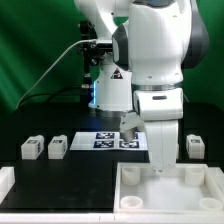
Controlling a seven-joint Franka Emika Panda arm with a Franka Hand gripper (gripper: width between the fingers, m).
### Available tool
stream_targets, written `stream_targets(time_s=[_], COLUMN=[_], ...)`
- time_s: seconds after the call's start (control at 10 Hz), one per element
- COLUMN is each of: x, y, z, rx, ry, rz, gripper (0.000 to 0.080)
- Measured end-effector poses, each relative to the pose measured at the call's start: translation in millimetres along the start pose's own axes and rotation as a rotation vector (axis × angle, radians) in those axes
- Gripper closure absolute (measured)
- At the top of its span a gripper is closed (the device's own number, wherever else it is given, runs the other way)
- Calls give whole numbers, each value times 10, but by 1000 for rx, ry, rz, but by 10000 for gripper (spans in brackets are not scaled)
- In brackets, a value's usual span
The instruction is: Assemble one leg
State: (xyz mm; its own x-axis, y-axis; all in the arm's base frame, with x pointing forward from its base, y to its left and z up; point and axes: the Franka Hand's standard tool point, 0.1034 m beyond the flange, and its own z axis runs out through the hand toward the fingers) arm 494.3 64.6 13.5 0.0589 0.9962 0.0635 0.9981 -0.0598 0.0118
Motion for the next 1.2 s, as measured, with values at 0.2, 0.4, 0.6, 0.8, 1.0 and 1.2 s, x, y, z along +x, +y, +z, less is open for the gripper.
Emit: stream_targets(time_s=[0.2,0.4,0.6,0.8,1.0,1.2], x=[-1,-3,-5,-6,-7,-9], y=[-1,-4,-4,-4,-4,-4], z=[-1,4,5,6,6,7], rx=[-9,-8,-8,-8,-8,-8], ry=[0,0,0,0,0,0], rz=[-6,-5,-5,-5,-5,-4], gripper=[741,741,431,249,181,151])
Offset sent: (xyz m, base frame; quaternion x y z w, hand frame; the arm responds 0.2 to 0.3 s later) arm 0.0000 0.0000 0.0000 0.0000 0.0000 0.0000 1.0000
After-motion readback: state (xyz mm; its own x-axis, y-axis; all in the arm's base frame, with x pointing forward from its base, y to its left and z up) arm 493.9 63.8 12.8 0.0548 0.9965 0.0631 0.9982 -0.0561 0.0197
